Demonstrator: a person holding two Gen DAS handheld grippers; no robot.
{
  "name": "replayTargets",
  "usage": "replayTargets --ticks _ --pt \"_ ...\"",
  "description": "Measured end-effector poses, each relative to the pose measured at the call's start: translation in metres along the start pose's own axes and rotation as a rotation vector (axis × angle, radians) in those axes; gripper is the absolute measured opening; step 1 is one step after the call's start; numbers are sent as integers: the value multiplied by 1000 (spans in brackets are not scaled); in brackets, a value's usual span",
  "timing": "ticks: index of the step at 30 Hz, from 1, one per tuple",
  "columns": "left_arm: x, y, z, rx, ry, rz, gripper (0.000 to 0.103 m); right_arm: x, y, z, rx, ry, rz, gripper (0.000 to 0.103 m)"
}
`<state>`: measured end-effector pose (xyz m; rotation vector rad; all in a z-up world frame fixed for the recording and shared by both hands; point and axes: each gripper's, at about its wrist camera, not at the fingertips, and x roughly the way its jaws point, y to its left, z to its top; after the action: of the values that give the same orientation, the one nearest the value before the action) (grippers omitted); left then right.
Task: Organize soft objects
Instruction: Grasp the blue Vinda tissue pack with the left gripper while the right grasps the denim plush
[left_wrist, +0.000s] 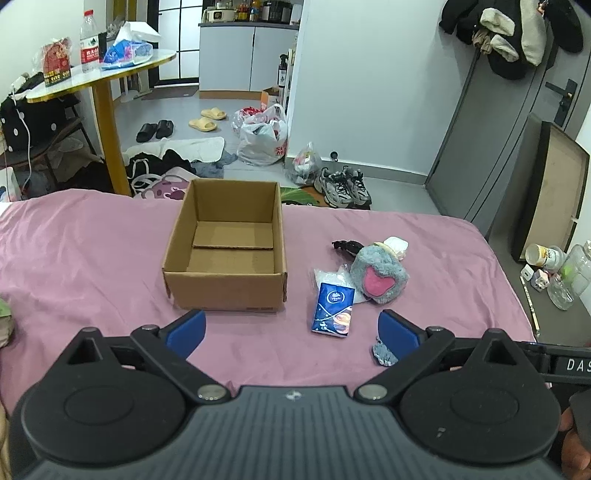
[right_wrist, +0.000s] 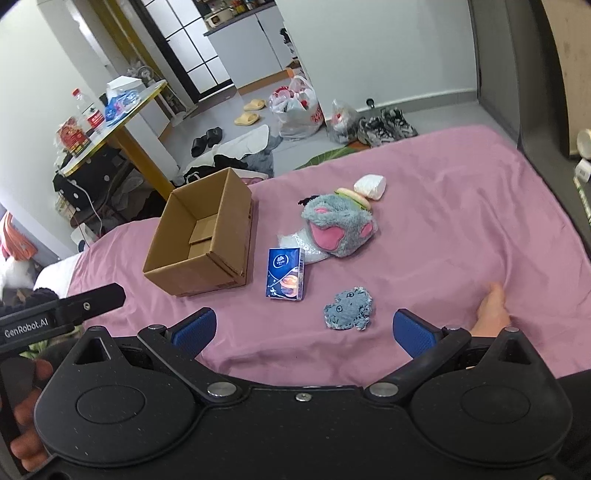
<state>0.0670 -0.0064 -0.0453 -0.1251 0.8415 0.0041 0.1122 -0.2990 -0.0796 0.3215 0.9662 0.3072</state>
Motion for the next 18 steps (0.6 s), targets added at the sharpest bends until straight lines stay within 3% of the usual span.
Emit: replayTargets --ticks 13,18 --pt "53 -10 7 -18 59 1 89 55 -20 18 88 70 1 101" --pt "79 -14 8 -30 103 -1 73 79 -29 23 130 104 21 94"
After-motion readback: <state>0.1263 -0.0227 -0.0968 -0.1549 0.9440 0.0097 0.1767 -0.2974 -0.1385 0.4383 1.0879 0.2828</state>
